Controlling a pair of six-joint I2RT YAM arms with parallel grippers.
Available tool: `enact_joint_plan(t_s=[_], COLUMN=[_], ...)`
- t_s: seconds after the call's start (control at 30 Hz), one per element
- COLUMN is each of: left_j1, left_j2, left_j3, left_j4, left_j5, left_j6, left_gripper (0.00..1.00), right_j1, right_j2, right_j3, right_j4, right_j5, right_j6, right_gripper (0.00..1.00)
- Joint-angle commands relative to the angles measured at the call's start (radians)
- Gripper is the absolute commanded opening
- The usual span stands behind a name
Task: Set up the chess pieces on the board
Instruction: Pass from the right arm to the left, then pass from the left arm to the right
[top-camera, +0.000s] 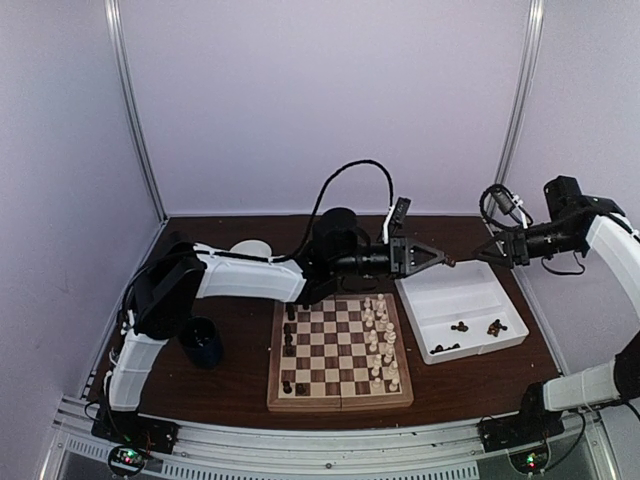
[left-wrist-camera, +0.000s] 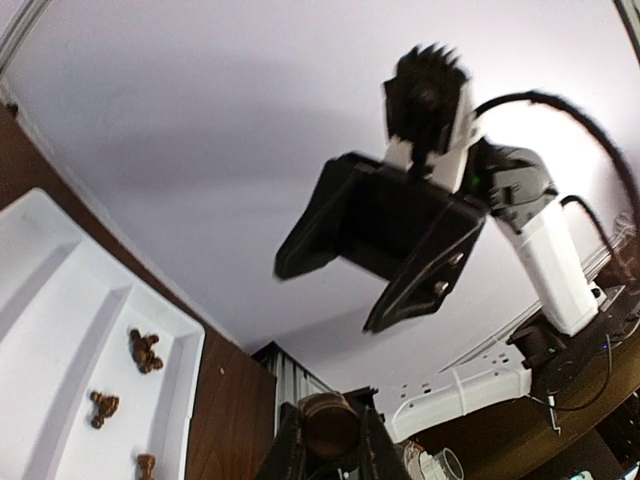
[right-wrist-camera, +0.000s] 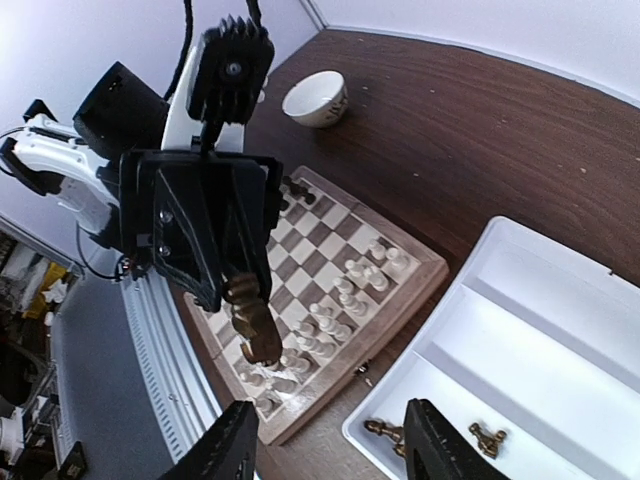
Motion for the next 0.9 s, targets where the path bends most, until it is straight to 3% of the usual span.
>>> enact_joint_plan(t_s=[0.0,0.17,0.3,0.63,0.87], left_j1=[0.009,0.013,0.014,0.014,0.012], left_j2=[-0.067,-0.062,-0.05,-0.016,0.011], left_j3=[-0.037,-0.043,-0.034,-0.012,0.01], left_j4=[0.207,0.232,0.257,0.278,0.284], left_j5=[-0.075,-0.108,-0.114,-0.104,-0.1], left_j6=[0.0,-0.016,-0.019,-0.021,-0.039], left_gripper=[0.01,0.01,0.01,0.01,0.0], right_j1=[-0.007,0.001,0.032,0.088,0.088], right_j2=[0.028,0.061,0.087,0.147,0.153], right_j3=[-0.033,-0.015,-0.011,0.028,0.035], right_j4=[0.026,-0.03,0.044,0.071,0.108], right_j5=[-0.217,-0.315,-0.358,-0.402,-0.435], right_j6=[0.107,0.086,0.202,0.276,0.308], right_gripper=[0.56,0.59,0.58,0.58,0.49])
